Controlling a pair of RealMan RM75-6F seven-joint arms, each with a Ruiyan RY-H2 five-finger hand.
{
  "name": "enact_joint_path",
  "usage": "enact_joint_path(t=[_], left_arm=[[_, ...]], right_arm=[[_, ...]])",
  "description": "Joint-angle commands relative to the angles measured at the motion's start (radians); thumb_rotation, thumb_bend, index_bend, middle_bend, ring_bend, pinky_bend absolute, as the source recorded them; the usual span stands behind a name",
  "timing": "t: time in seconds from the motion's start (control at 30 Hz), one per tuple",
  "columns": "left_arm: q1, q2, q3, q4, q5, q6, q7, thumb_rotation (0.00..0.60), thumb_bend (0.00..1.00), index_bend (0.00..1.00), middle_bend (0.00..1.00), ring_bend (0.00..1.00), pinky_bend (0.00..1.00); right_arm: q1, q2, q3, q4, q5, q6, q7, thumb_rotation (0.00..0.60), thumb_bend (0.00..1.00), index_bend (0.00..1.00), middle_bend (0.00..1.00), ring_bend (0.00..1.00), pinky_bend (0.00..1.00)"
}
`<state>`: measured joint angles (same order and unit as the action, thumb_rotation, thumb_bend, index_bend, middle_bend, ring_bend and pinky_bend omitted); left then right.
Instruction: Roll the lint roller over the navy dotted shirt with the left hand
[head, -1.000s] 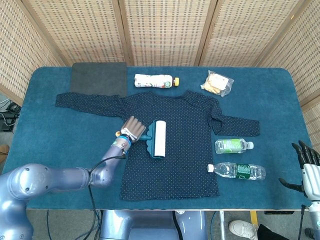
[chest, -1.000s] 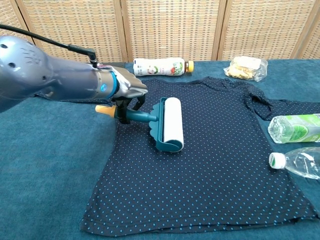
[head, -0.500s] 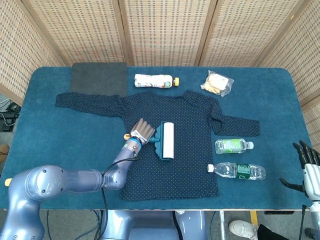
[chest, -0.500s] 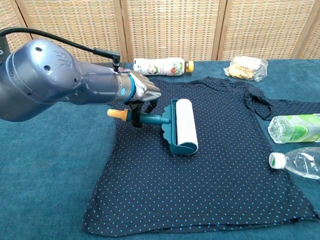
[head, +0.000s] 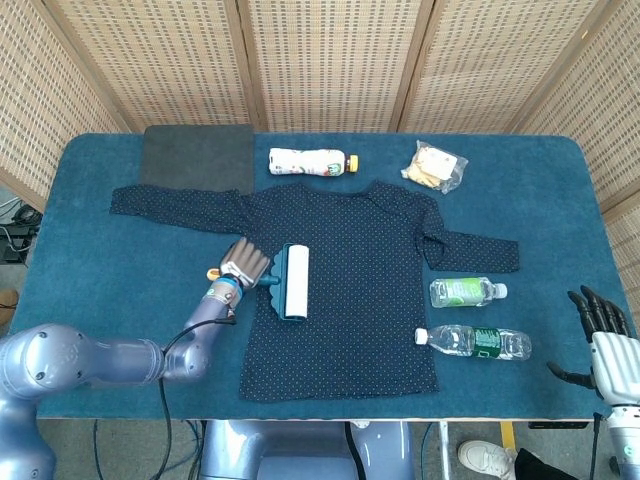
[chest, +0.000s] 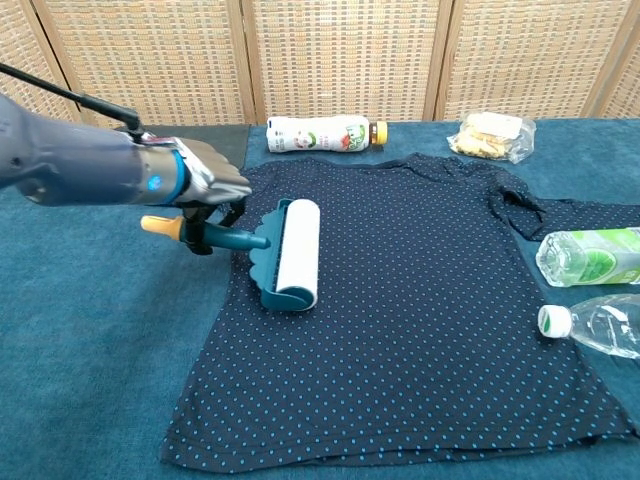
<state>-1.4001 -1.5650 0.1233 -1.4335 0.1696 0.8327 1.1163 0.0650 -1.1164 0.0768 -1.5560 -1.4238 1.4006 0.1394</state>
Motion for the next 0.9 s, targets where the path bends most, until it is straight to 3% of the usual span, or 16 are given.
enact_joint_path(t=[0.03,0.37,0.7,0.9], left_arm=[[0.049,0.048,0.036,-0.049,0.077,0.01,-0.05,0.6,0.62,0.91,0.94,0.77,0.68],[0.091,0.076,0.046,-0.047,0.143,0.0,-0.107,0.6,0.62,0.91,0.94,0.77,0.68],[0.036,0.005,-0.011,-0.005,0.081,-0.002,-0.067,0.6,0.62,0.91,0.94,0.77,0.68],[-0.049,-0.073,-0.077,0.047,-0.021,-0.005,-0.002,0.6,0.62,0.91,0.94,0.77,0.68]], right_arm=[[0.0,-0.001,-0.003,-0.004,-0.004,0.002,-0.005,0.6,0.08,0.0,0.0,0.0,0.0],[-0.001,0.0,-0.005,-0.014,-0.009,0.01,-0.015,0.6,0.08,0.0,0.0,0.0,0.0],[0.0,0.004,0.0,-0.009,0.0,0.005,0.003,0.6,0.08,0.0,0.0,0.0,0.0],[0.001,0.008,0.007,0.001,0.015,-0.002,0.026,0.6,0.08,0.0,0.0,0.0,0.0]])
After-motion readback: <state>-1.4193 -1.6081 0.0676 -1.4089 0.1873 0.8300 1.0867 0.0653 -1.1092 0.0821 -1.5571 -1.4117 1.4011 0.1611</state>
